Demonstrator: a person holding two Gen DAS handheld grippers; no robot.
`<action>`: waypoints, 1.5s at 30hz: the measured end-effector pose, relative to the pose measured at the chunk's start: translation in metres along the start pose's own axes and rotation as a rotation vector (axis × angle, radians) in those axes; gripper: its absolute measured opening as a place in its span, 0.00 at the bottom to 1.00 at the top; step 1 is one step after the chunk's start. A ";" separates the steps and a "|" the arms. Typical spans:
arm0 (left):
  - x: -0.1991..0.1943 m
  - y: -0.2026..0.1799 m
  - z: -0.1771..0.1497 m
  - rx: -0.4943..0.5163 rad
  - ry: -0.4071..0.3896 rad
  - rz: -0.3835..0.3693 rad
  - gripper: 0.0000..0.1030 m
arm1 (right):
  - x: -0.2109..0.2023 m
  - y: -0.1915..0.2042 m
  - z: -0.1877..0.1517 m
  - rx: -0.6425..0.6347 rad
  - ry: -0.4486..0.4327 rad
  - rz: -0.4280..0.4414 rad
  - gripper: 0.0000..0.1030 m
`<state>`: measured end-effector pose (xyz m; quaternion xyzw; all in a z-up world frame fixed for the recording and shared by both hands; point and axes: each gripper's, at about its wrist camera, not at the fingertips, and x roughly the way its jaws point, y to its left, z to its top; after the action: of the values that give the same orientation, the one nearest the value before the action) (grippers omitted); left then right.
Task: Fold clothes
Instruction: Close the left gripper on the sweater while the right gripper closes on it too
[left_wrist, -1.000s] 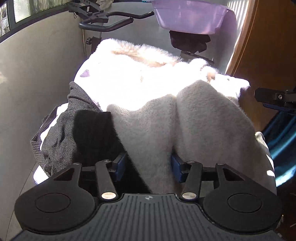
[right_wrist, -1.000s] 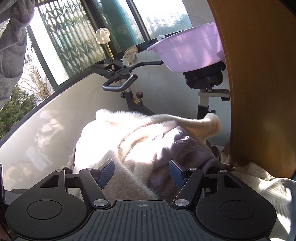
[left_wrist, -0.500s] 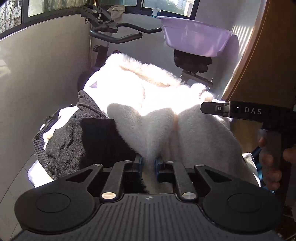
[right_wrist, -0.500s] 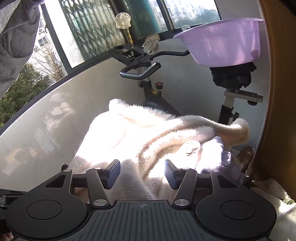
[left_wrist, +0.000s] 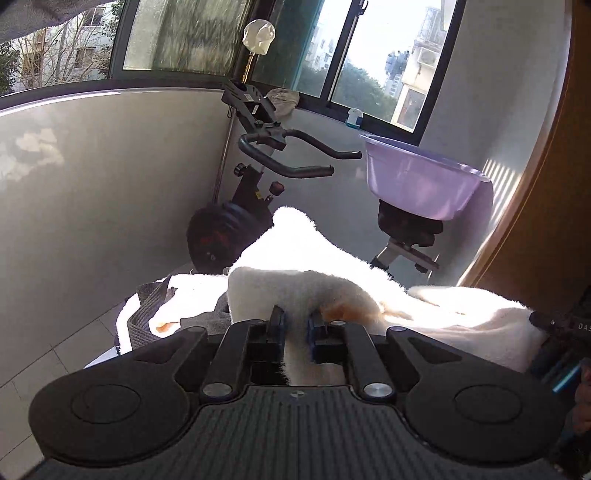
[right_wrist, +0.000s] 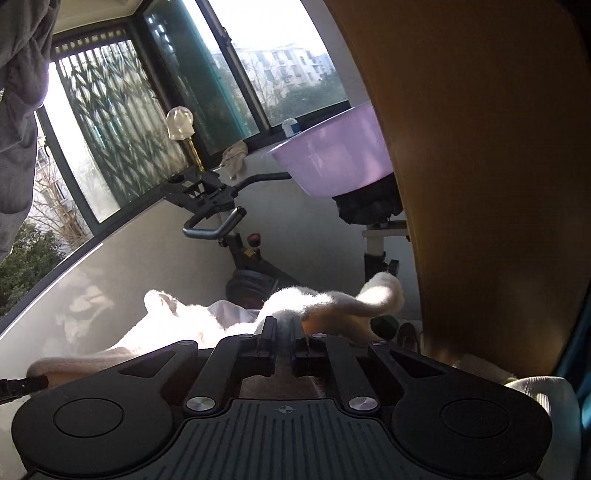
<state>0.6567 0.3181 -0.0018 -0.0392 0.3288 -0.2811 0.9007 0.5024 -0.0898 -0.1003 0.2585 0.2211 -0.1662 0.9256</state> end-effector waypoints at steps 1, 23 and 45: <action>0.007 0.001 -0.005 0.003 0.023 -0.001 0.13 | -0.006 -0.011 -0.007 0.008 0.025 -0.033 0.06; 0.066 0.039 -0.070 -0.190 0.215 -0.190 0.64 | 0.065 -0.070 -0.078 0.368 0.261 0.066 0.71; 0.045 0.022 -0.072 -0.151 0.148 -0.244 0.05 | 0.057 -0.027 -0.068 0.210 0.218 0.090 0.08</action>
<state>0.6516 0.3212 -0.0890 -0.1258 0.4074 -0.3649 0.8277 0.5173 -0.0852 -0.1920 0.3799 0.2898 -0.1178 0.8705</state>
